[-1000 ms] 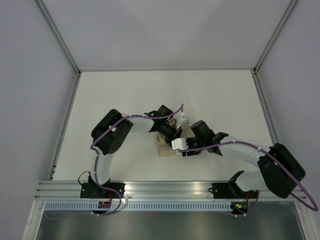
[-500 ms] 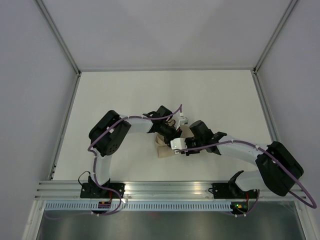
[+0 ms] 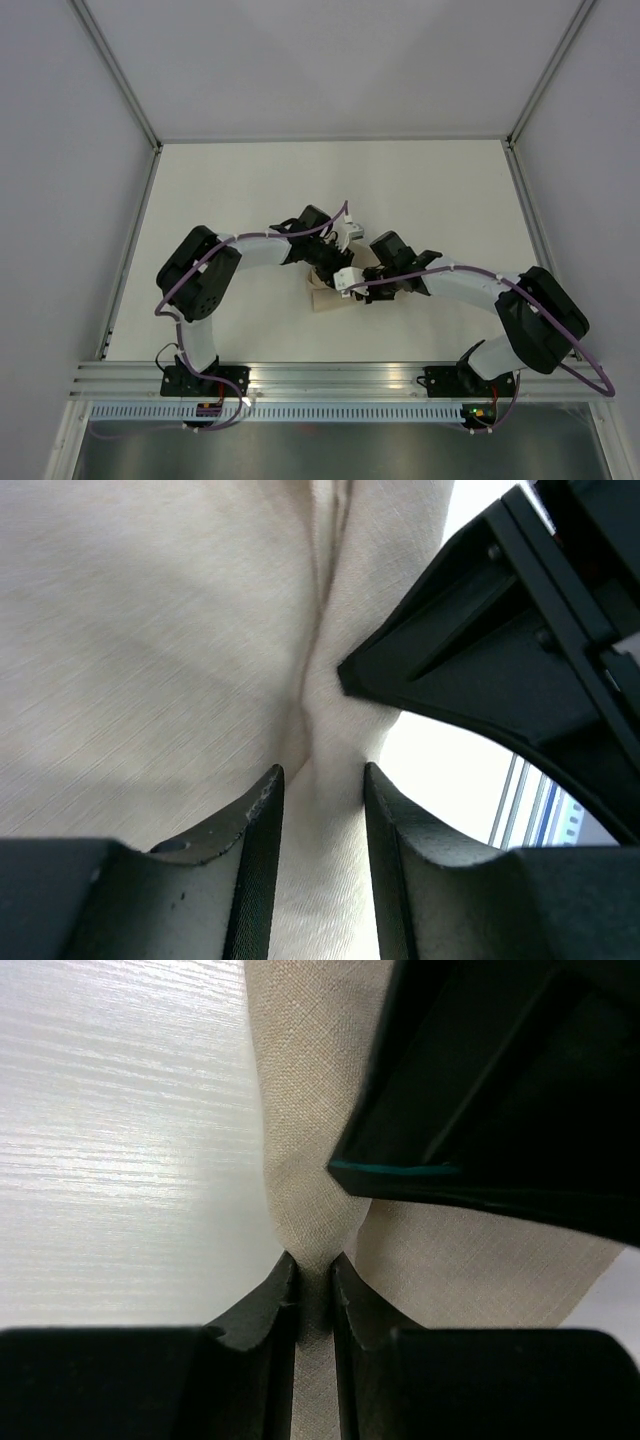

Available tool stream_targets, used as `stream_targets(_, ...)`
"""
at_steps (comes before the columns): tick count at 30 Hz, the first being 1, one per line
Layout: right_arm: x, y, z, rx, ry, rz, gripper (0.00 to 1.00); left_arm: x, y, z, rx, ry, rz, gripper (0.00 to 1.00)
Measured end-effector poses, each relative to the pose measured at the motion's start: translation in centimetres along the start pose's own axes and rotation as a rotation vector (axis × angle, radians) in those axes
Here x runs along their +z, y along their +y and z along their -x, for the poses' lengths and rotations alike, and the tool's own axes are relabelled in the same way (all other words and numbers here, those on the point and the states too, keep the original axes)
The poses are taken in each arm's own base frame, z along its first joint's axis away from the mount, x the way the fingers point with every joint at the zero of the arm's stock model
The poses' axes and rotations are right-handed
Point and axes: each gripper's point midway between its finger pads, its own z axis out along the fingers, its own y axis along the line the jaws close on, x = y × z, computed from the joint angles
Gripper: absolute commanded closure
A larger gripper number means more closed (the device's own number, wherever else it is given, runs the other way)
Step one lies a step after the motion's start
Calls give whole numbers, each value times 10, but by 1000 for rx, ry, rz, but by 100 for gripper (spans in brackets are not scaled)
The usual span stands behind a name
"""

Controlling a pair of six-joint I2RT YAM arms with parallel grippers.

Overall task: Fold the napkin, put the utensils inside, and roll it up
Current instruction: Roll the napkin at the center of the board.

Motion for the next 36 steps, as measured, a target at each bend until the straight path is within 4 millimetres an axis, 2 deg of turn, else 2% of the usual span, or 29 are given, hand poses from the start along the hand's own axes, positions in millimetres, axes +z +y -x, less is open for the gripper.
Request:
stream_targets(7,2,-2,0,30,13,40,96,-26,17,18,-7,-91,91,57)
stream_targets(12,5,-5,3,72,20,99,96,-59,35,32,-27,-204,234,57)
stream_targets(15,5,-7,2,115,22,142,96,-93,47,46,-47,-322,342,56)
stream_targets(19,6,-10,0,190,22,216,97,-160,51,69,-63,-555,504,54)
stream_targets(22,7,-12,-1,246,25,278,97,-198,34,88,-16,-708,557,54)
stream_targets(25,8,-14,-2,315,29,351,97,-223,12,103,49,-823,577,54)
stream_targets(28,9,-16,-2,380,39,419,97,-233,-3,105,89,-882,593,54)
stream_targets(30,9,-17,-2,422,46,461,97,-232,-12,102,115,-900,598,53)
stream_targets(36,11,-19,-2,520,76,547,97,-208,-38,94,231,-859,597,52)
